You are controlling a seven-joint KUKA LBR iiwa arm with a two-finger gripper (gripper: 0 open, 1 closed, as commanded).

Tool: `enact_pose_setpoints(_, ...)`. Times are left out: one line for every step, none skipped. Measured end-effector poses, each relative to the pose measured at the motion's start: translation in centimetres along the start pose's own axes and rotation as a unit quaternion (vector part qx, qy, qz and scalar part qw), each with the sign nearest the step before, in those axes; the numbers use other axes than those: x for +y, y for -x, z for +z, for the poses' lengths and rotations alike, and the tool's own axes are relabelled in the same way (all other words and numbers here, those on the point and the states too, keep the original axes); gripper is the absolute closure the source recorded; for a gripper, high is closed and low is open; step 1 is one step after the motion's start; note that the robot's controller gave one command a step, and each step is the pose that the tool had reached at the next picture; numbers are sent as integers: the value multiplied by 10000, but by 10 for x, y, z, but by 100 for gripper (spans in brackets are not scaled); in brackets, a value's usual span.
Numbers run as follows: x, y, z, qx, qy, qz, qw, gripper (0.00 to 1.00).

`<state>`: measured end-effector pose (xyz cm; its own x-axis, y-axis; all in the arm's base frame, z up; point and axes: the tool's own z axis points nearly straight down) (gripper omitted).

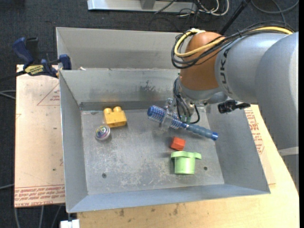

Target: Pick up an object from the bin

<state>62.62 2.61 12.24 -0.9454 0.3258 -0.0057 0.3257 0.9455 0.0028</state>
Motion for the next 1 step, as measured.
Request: enact_pose_setpoints(0,0,-6,19,-10,-11,10000,100)
